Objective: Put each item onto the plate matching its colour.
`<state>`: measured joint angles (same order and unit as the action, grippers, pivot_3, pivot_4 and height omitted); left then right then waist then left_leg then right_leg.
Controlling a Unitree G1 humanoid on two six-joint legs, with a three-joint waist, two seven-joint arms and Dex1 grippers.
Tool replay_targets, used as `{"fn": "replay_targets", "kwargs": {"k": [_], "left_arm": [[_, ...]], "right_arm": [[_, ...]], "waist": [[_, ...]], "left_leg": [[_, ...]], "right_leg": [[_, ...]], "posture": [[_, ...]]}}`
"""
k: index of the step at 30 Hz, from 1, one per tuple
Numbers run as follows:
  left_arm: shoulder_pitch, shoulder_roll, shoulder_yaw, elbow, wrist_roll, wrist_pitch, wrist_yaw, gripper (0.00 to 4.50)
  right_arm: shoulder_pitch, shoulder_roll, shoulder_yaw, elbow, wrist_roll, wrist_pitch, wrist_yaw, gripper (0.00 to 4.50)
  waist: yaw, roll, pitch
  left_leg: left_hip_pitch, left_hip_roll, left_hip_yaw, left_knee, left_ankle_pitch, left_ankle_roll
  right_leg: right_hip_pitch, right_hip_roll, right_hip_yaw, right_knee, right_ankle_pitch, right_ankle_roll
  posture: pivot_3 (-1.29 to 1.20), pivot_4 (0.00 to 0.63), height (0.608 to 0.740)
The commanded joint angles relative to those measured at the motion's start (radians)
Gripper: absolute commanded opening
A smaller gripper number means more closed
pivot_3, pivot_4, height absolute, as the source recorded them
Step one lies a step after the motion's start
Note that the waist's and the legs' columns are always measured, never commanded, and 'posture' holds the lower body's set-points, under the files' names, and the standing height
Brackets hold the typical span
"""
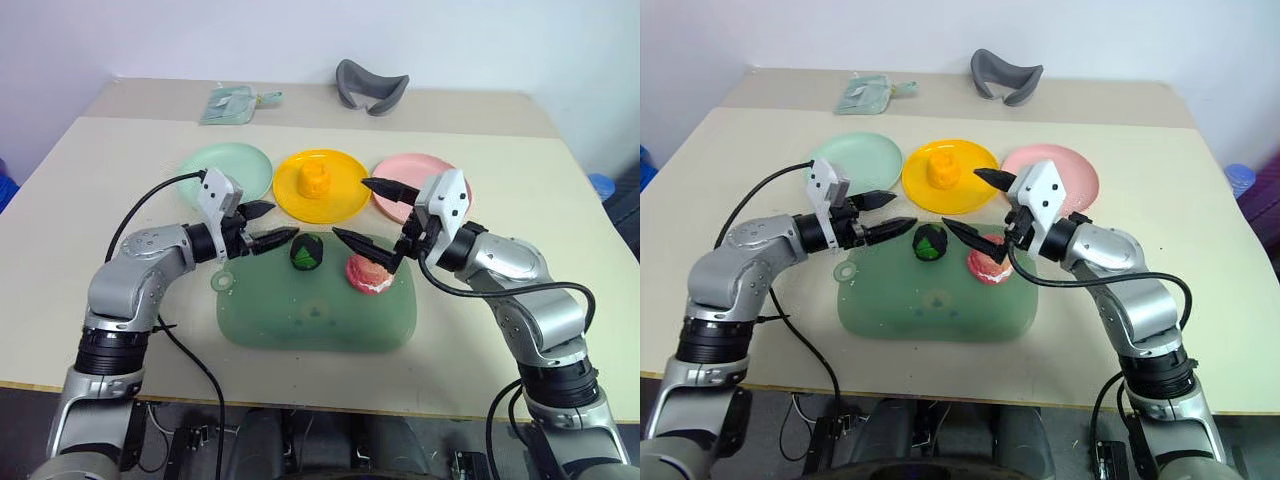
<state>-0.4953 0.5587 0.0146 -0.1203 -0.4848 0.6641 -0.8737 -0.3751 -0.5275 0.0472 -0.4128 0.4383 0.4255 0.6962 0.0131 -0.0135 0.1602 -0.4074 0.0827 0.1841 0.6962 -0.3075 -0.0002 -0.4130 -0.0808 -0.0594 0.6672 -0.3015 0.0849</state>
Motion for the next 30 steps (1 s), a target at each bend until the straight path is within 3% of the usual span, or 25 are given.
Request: {"fn": "replay_targets", "kwargs": {"k": [1,9,22,25,30], "left_arm": [[-0.021,0.005,-0.033,-0.014,0.011,-0.025,-0.025,4.41],[-0.074,0.011,-0.138,0.114,0.136,-0.136,-0.067,4.41],[-0.122,-0.015,-0.214,0.198,0.206,-0.183,-0.139,4.41],[-0.119,-0.017,-0.227,0.192,0.209,-0.174,-0.150,3.57],[-0.100,-0.037,-0.201,0.168,0.197,-0.160,-0.115,1.32]], "right_arm": [[0.046,-0.033,-0.060,-0.072,0.024,0.002,0.009,4.50],[0.287,-0.169,-0.229,-0.224,0.119,0.057,0.061,4.50],[0.267,-0.191,-0.237,-0.282,0.148,0.129,-0.003,4.50],[0.261,-0.194,-0.238,-0.281,0.152,0.136,-0.003,4.50],[0.239,-0.197,-0.227,-0.266,0.144,0.128,-0.001,4.50]], "waist": [[-0.001,0.000,0.000],[-0.002,0.000,0.000],[0.000,0.000,0.000],[-0.001,0.000,0.000],[0.000,0.000,0.000]], "left_leg": [[0.000,0.000,0.000,0.000,0.000,0.000],[0.000,0.000,0.000,0.000,0.000,0.000],[0.000,0.000,0.000,0.000,0.000,0.001],[0.000,0.000,-0.001,0.000,0.000,0.001],[0.000,0.000,-0.001,0.000,0.000,0.001]], "right_leg": [[0.000,0.000,0.000,0.000,0.000,0.000],[0.000,0.000,0.000,0.000,0.000,0.000],[0.000,0.000,0.000,0.000,0.000,0.000],[0.000,0.000,0.000,0.000,0.000,0.000],[0.000,0.000,0.000,0.000,0.000,0.000]], "posture": [[0.00,0.150,0.740],[0.00,0.150,0.740],[0.00,0.150,0.740],[0.00,0.150,0.740],[0.00,0.150,0.740]]}}
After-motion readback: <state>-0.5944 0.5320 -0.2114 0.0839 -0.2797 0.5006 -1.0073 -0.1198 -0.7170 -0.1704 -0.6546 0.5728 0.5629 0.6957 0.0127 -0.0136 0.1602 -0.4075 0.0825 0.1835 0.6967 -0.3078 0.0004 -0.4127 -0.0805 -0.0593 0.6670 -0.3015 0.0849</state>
